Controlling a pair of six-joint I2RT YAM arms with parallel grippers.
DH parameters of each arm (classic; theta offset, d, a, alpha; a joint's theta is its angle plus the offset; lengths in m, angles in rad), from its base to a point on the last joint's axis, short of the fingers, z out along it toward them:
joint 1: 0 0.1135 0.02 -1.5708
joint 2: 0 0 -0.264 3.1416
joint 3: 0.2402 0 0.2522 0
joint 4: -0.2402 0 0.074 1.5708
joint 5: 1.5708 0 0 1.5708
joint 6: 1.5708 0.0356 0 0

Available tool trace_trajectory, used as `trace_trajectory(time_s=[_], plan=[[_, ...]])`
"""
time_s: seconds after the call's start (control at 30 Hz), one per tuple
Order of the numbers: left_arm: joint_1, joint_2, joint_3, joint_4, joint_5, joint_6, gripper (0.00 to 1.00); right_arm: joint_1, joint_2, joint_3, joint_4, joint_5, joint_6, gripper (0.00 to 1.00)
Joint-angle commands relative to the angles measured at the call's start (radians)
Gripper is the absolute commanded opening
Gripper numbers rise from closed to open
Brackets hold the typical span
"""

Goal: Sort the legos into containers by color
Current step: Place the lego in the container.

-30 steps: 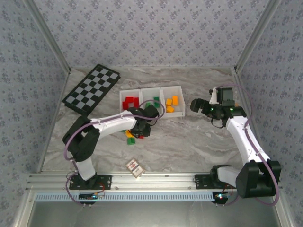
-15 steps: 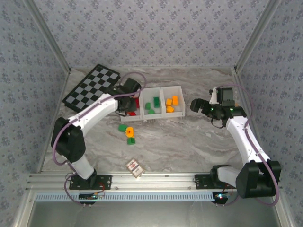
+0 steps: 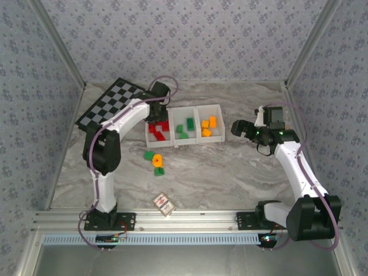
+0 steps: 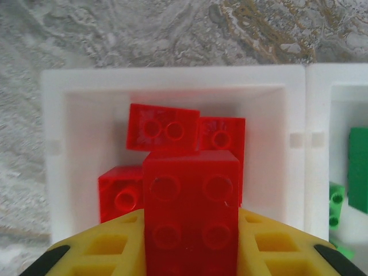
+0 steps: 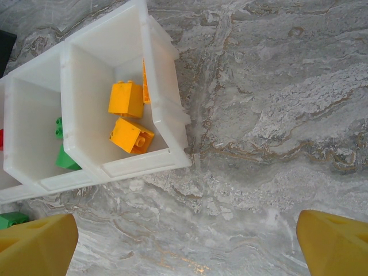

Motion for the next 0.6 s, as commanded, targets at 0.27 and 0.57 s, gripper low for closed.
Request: trace_trajectory(time_s=[0.27,0.57], plan=[[0.023,0.138,0.184,-0.025,0.063,0.027,0.37,-0.011,-0.020,-0.007,-0.018,-0.005,-0.003,1.00],[0.023,0.081,0.106,0.006,0.073,0.028,0.51,-0.010,-0.022,-0.006,-0.016,-0.008,-0.003,1.00]])
